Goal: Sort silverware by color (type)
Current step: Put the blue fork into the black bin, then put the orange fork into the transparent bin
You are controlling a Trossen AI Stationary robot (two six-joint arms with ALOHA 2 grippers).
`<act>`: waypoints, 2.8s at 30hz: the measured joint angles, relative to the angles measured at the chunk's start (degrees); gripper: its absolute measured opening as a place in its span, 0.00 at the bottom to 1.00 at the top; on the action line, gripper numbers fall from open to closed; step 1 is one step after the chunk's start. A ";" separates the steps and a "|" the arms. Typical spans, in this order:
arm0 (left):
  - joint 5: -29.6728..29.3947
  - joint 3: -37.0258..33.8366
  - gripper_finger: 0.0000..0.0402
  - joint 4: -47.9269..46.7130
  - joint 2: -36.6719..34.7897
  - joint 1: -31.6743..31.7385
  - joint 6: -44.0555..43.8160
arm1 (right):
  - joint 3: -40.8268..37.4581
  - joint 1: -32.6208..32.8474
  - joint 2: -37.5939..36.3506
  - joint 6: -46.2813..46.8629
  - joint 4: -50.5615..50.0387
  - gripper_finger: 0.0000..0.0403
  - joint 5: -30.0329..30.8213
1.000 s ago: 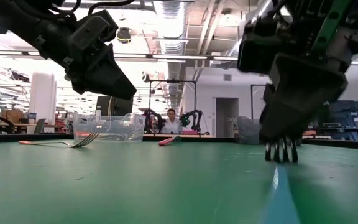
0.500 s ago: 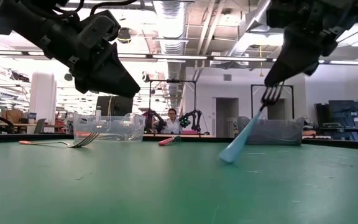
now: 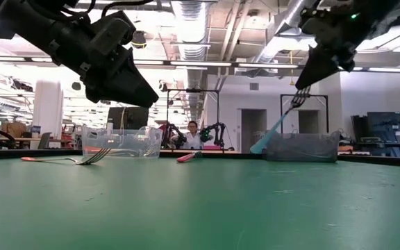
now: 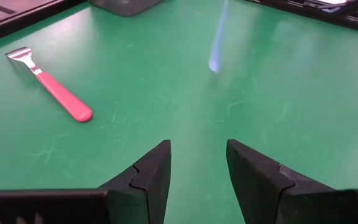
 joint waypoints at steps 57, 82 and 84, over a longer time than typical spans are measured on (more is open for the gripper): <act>2.50 0.00 0.35 0.03 0.00 8.49 1.99 | 0.07 -48.02 4.78 -33.90 20.05 0.38 -5.98; 1.06 0.00 0.35 0.41 0.00 10.72 4.96 | -0.10 -30.31 3.93 -21.52 13.92 0.49 -17.02; 1.12 0.00 0.35 1.62 0.00 12.04 6.35 | -0.13 -26.36 3.93 -19.29 14.63 0.48 -16.92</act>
